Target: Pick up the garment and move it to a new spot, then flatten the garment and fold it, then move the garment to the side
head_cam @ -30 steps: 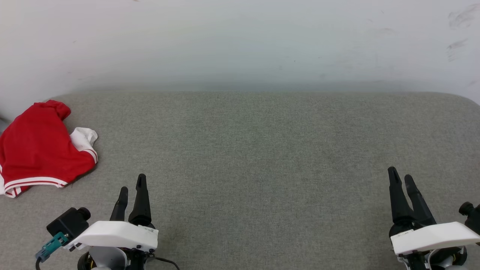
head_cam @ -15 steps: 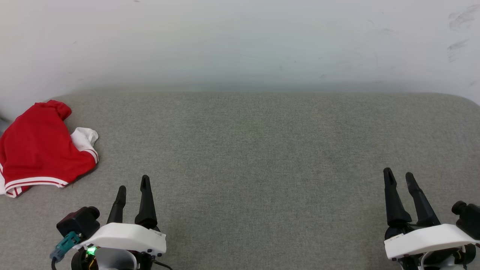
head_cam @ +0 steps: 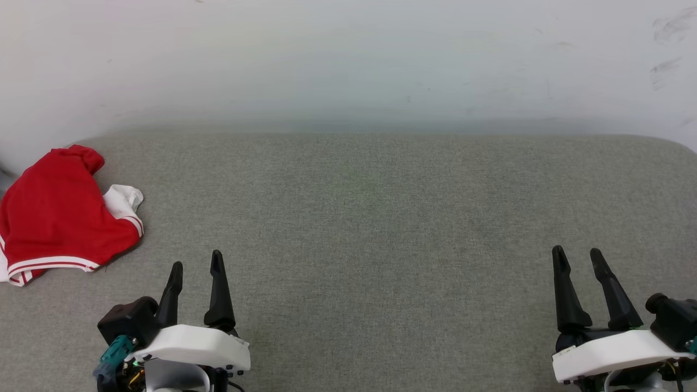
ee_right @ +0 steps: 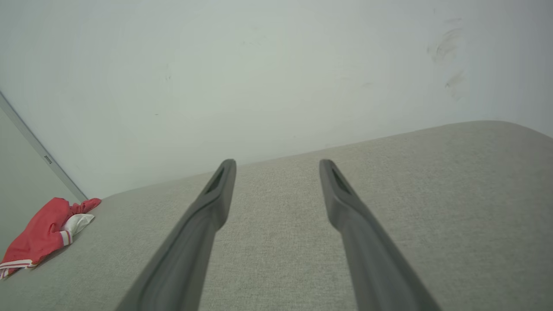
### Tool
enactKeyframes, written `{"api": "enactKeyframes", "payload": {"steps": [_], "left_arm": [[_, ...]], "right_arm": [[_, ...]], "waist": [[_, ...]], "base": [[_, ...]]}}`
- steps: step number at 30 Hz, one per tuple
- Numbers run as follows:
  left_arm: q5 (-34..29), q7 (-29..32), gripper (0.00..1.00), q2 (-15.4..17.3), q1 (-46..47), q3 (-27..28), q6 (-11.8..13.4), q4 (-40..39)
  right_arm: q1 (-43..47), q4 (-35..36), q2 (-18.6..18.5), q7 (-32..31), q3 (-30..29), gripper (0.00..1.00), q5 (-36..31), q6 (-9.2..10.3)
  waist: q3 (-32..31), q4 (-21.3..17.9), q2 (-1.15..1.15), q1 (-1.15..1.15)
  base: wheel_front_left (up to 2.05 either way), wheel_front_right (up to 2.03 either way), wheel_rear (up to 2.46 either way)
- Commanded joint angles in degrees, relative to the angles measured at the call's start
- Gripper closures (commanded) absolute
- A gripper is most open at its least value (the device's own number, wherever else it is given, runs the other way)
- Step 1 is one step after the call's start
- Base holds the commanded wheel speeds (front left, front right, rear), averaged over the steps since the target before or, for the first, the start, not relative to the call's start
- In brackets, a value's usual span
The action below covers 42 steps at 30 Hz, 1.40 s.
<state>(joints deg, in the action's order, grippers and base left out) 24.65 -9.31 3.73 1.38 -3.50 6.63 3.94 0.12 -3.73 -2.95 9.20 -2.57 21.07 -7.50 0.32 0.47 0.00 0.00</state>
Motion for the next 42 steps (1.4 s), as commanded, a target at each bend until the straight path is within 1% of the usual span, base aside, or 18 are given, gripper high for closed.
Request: {"api": "enactKeyframes", "payload": {"steps": [1, 12, 21, 42], "left_arm": [[-1.4, -0.5, 0.00, 0.4, -0.3, -0.3, 0.4, -0.7], [-6.9, -2.0, 0.00, 0.3, -0.6, -1.0, 0.0, -1.2], [-10.9, -3.1, 0.00, 0.0, -1.3, -1.1, -0.7, -1.0], [-18.4, -5.3, 0.00, -0.7, -2.9, -0.5, -1.9, 0.2]], "right_arm": [[0.3, 0.8, 0.1, 0.6, 0.1, 0.00, -1.7, 0.01], [0.5, 1.4, 0.1, 2.1, 0.2, 0.00, -7.6, 0.01], [1.1, 1.9, 0.1, 3.2, 0.2, 0.00, -11.2, 0.01], [2.7, 1.6, 0.1, 5.4, 0.3, 0.00, -15.1, 0.02]], "waist": [[0.0, 0.0, 0.00, 0.00], [0.2, 0.1, 0.00, 0.00], [0.2, 0.1, 0.00, 0.00], [-0.1, 0.3, 0.00, 0.00]], "base": [[0.00, 0.00, 0.00], [0.00, 0.00, 0.00], [0.00, 0.00, 0.00], [0.00, 0.00, 0.00]]}}
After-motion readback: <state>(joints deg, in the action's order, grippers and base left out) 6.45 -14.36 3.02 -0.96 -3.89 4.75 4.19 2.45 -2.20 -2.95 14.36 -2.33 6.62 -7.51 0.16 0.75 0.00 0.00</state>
